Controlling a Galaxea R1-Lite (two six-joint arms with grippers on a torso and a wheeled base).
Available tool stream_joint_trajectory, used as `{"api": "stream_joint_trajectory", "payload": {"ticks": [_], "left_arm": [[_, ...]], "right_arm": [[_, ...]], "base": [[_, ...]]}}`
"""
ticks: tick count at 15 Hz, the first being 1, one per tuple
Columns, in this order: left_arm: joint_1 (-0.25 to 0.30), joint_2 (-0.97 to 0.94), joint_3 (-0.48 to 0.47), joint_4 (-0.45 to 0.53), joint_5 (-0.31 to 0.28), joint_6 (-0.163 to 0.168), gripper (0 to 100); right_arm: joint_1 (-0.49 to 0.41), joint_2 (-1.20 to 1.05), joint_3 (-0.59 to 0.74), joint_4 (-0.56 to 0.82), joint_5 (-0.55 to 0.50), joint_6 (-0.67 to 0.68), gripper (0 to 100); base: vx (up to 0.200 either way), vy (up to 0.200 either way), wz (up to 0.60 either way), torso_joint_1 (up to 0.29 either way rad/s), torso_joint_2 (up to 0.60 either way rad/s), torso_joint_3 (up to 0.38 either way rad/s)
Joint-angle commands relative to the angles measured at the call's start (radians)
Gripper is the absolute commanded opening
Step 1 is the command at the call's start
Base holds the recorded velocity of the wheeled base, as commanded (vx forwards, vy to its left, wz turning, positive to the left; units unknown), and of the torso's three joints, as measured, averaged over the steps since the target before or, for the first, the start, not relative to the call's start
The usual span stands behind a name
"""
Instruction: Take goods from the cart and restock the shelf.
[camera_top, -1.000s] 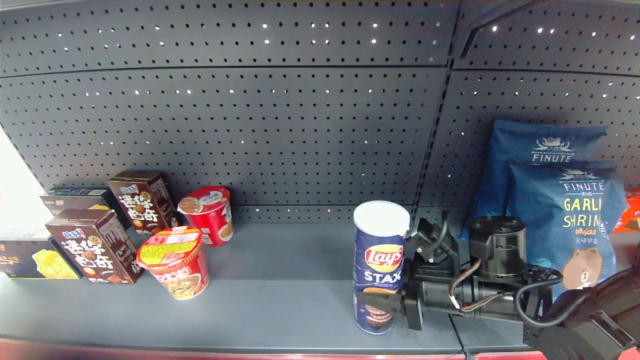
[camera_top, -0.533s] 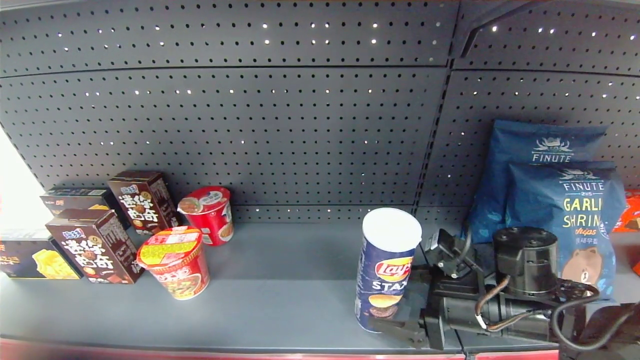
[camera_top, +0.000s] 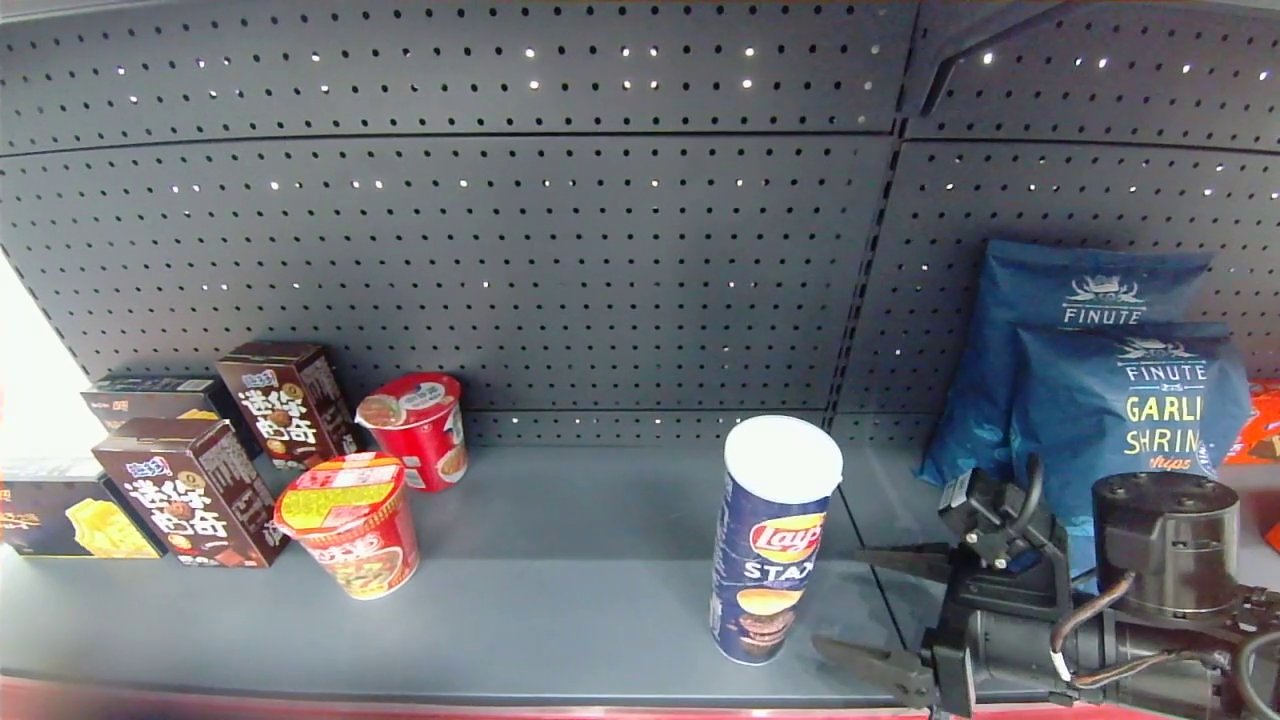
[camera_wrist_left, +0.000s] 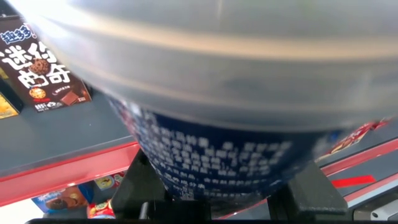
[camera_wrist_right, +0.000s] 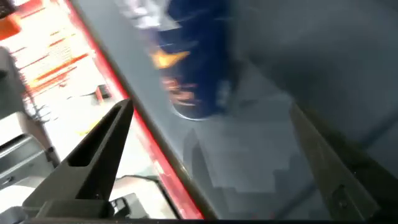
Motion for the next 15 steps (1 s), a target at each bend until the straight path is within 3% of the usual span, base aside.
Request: {"api": "stream_joint_trajectory", "payload": {"ticks": [1,6,15], "left_arm": [[0.000,-0.003,-0.001,0.000,0.000,0.000,0],[0.000,-0.003,0.005,0.000,-0.001,0.000,0],[-0.002,-0.003,0.013,0.000,-0.001,-0.005,0]], "right_arm": [[-0.055,0.003,-0.013,0.018,-0.045,-0.001,100],[-0.092,0.056,-0.073,0.048,-0.102,0.001,100],[-0.002,0.125,-0.140,0.044,-0.100,0.001,100]], "base": [[0.000,0.000,0.00,0.000,0.00,0.000],[0.000,0.000,0.00,0.000,0.00,0.000],[0.000,0.000,0.00,0.000,0.00,0.000]]}}
